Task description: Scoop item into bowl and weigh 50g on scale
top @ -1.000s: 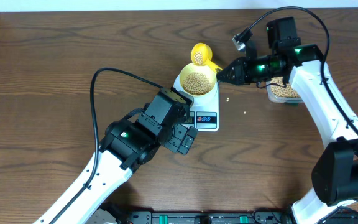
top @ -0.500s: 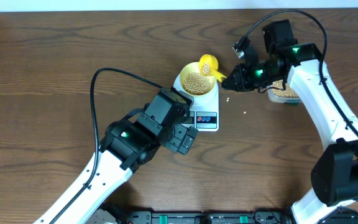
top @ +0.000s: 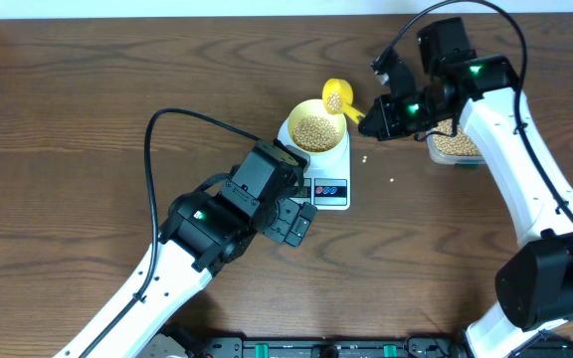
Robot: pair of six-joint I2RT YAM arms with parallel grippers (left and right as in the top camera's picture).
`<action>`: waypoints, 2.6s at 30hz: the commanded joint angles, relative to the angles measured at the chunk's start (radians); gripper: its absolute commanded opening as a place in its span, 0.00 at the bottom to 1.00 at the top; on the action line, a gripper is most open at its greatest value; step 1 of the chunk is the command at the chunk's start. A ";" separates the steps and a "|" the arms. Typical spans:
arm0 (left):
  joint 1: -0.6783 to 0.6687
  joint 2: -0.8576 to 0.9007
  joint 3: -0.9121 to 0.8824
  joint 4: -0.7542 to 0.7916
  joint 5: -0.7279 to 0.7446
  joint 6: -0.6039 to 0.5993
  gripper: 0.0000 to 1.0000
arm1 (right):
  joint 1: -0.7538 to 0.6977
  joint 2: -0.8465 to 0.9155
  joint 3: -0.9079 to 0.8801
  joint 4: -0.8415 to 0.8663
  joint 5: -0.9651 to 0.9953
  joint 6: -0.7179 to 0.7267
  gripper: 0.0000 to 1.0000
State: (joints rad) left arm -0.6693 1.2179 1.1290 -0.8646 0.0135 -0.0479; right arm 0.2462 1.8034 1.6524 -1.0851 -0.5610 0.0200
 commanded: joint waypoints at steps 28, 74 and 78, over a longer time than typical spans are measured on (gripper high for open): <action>0.003 0.000 0.023 -0.002 -0.002 0.009 0.99 | 0.088 -0.027 0.051 -0.037 0.185 -0.030 0.01; 0.003 0.000 0.023 -0.002 -0.002 0.009 0.99 | 0.147 -0.025 0.087 -0.099 0.286 -0.043 0.01; 0.003 0.000 0.023 -0.002 -0.002 0.009 0.99 | 0.148 -0.024 0.087 -0.097 0.283 -0.043 0.01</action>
State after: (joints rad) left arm -0.6693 1.2179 1.1290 -0.8646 0.0135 -0.0479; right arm 0.3840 1.8030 1.7084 -1.1847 -0.2726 -0.0154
